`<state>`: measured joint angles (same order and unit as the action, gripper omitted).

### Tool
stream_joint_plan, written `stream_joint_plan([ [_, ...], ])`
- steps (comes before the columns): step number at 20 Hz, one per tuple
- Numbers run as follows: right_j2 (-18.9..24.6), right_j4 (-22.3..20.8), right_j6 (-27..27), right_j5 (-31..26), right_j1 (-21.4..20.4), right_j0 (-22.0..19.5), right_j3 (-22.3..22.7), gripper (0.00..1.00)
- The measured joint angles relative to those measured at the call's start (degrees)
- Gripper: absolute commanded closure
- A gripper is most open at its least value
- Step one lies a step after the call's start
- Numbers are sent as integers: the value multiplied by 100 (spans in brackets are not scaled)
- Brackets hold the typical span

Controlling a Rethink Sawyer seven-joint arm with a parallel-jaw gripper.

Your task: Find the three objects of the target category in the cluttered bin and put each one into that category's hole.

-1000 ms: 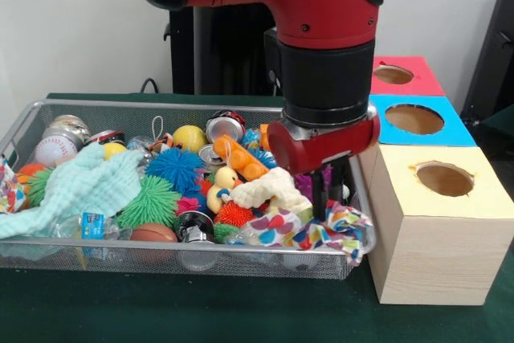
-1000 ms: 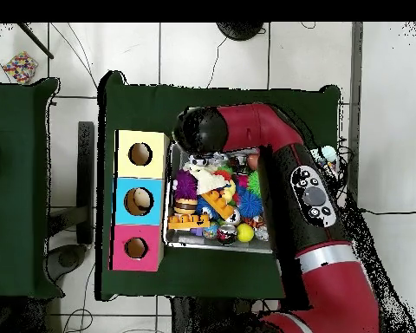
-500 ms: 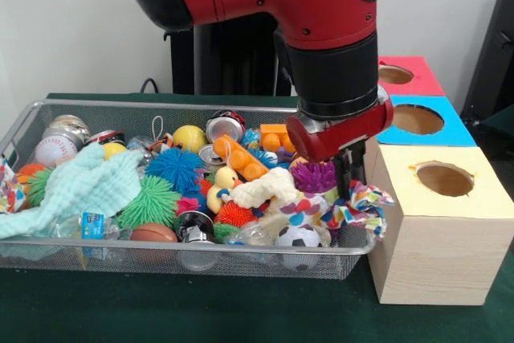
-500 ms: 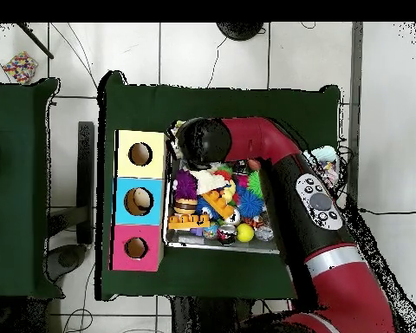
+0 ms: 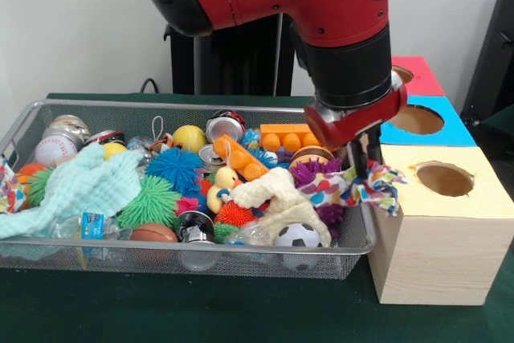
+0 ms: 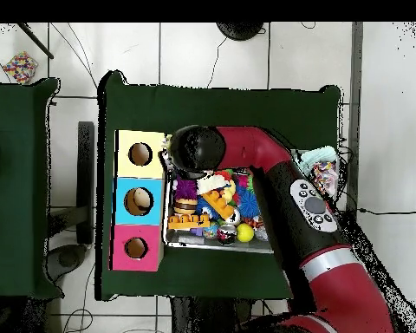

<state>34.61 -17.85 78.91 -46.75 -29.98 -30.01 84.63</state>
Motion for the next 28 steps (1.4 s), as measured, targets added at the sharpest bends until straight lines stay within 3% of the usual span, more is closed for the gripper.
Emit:
stream_joint_plan([
  [13, 221, 678, 0, 1, -804, -62, 1032, 100],
  [19, 359, 931, 0, 81, -963, -117, 1370, 100],
  [28, 435, 1009, 0, 877, -881, -118, 1645, 100],
])
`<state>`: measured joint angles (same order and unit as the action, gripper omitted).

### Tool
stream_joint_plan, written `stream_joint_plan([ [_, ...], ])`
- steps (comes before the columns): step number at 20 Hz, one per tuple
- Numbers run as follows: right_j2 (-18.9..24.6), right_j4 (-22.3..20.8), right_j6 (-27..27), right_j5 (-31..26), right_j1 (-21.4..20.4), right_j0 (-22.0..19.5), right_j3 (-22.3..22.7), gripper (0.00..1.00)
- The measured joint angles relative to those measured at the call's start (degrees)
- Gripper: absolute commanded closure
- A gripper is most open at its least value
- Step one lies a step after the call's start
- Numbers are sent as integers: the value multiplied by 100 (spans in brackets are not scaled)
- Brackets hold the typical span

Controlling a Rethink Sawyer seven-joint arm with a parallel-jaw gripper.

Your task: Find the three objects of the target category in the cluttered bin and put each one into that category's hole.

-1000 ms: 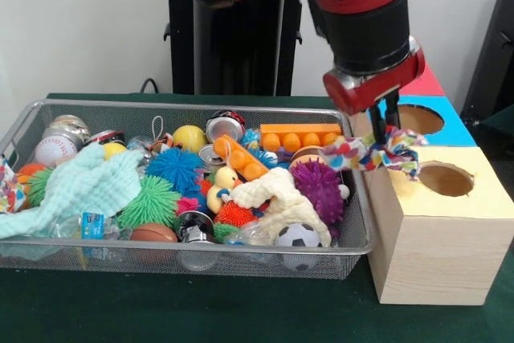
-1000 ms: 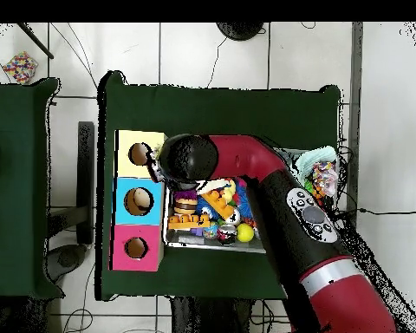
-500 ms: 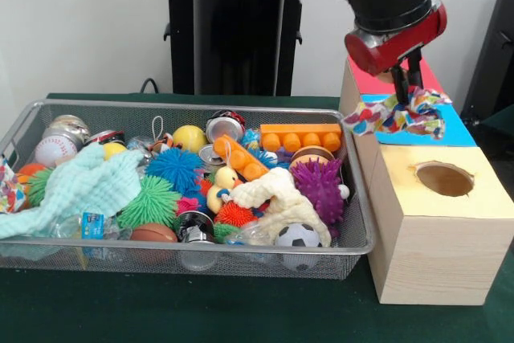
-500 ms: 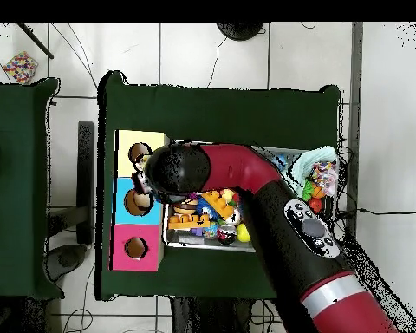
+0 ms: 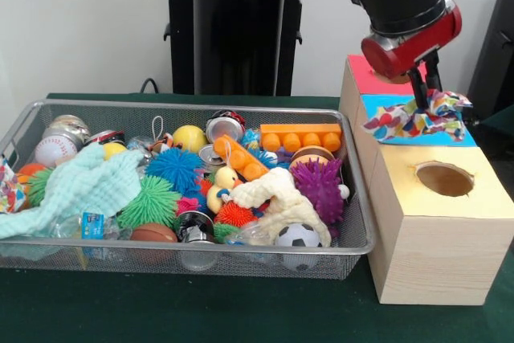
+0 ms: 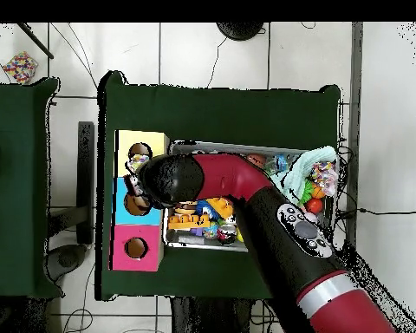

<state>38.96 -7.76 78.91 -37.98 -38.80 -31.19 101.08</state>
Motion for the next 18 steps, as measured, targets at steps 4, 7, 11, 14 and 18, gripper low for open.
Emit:
stream_joint_plan([
  [4, -2, -11, 0, 495, 199, 57, 17, 100],
  [7, -2, -14, 0, 746, 318, 98, 19, 100],
  [11, 2, -22, 0, 1074, 483, 135, 23, 100],
  [14, 7, -26, 0, 1219, 551, 137, 25, 100],
  [18, 12, -28, 0, 1417, 620, 137, 31, 100],
])
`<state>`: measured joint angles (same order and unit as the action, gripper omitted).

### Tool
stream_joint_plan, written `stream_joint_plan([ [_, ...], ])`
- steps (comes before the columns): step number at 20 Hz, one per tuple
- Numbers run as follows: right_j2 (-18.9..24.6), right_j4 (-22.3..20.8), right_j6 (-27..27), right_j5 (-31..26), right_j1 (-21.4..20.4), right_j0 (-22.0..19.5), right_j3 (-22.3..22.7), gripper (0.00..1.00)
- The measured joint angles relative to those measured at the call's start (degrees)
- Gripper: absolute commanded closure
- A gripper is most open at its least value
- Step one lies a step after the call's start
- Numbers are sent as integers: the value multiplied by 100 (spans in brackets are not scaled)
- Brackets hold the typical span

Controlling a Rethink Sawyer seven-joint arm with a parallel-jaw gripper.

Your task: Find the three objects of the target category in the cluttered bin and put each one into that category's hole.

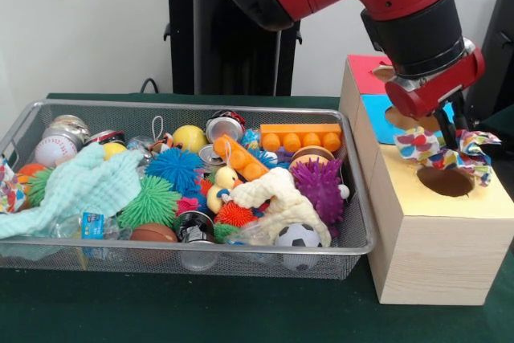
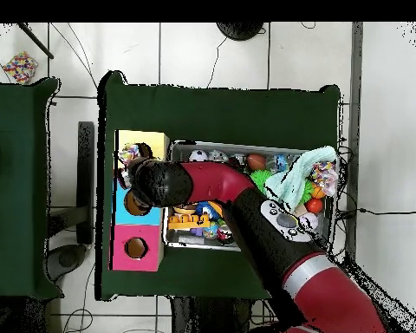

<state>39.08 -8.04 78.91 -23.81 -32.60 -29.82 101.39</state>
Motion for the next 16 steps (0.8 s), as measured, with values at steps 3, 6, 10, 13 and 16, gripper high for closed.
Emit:
stream_joint_plan([
  [3, 3, -41, 0, 68, -4, 0, 2, 100],
  [6, 9, -172, 0, 161, -61, 2, 2, 100],
  [10, 2, -379, 0, 201, -193, 41, 3, 100],
  [13, -50, -540, 0, 201, -297, 130, -11, 100],
  [16, -163, -724, 0, 201, -402, 283, -41, 100],
])
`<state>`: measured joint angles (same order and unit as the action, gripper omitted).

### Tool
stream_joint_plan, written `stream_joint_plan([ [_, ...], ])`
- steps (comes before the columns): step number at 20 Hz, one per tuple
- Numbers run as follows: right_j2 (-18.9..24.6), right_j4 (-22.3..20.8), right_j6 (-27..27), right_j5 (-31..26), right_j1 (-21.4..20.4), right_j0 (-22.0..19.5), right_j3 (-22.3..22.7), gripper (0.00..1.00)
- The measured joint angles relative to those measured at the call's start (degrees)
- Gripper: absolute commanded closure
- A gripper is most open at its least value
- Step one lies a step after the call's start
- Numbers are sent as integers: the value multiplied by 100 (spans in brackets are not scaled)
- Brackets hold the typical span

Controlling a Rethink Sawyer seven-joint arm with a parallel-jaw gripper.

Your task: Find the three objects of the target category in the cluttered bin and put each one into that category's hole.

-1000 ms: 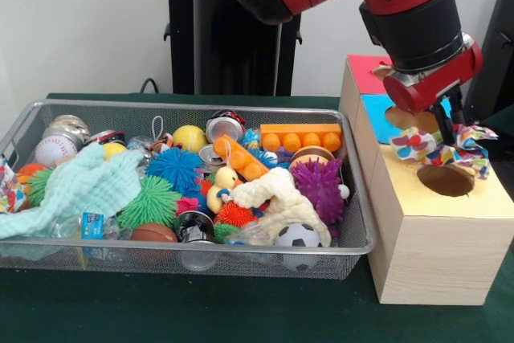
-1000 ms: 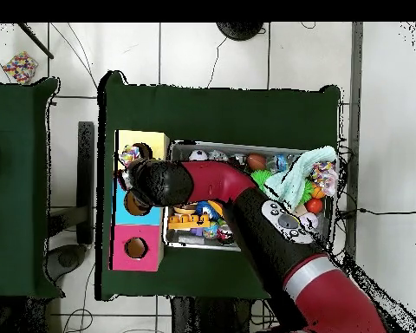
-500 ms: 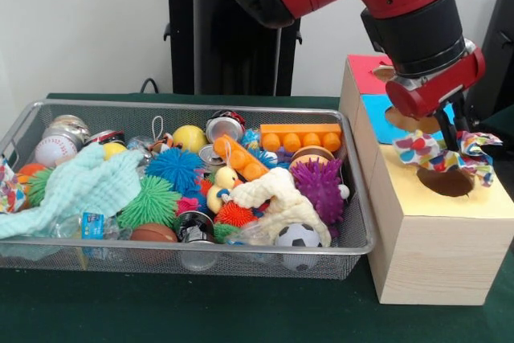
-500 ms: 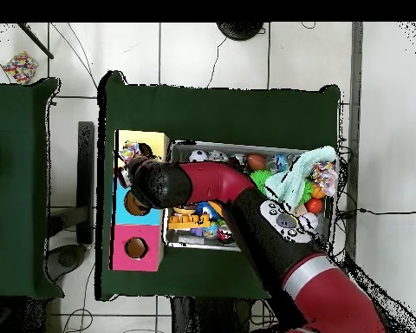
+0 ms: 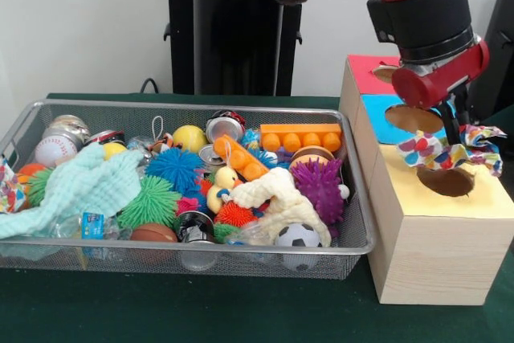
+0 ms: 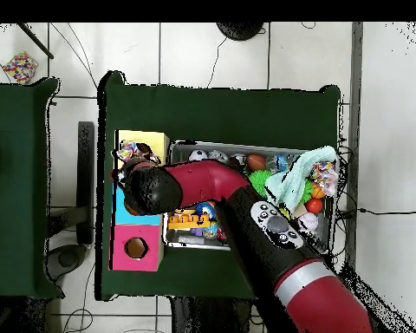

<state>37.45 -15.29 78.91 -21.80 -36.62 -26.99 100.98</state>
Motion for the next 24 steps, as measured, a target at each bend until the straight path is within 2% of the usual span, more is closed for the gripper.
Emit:
stream_joint_plan([
  [10, -484, -377, 0, 0, -93, 590, -224, 100],
  [24, -753, -419, 0, -1, -153, 710, -439, 100],
])
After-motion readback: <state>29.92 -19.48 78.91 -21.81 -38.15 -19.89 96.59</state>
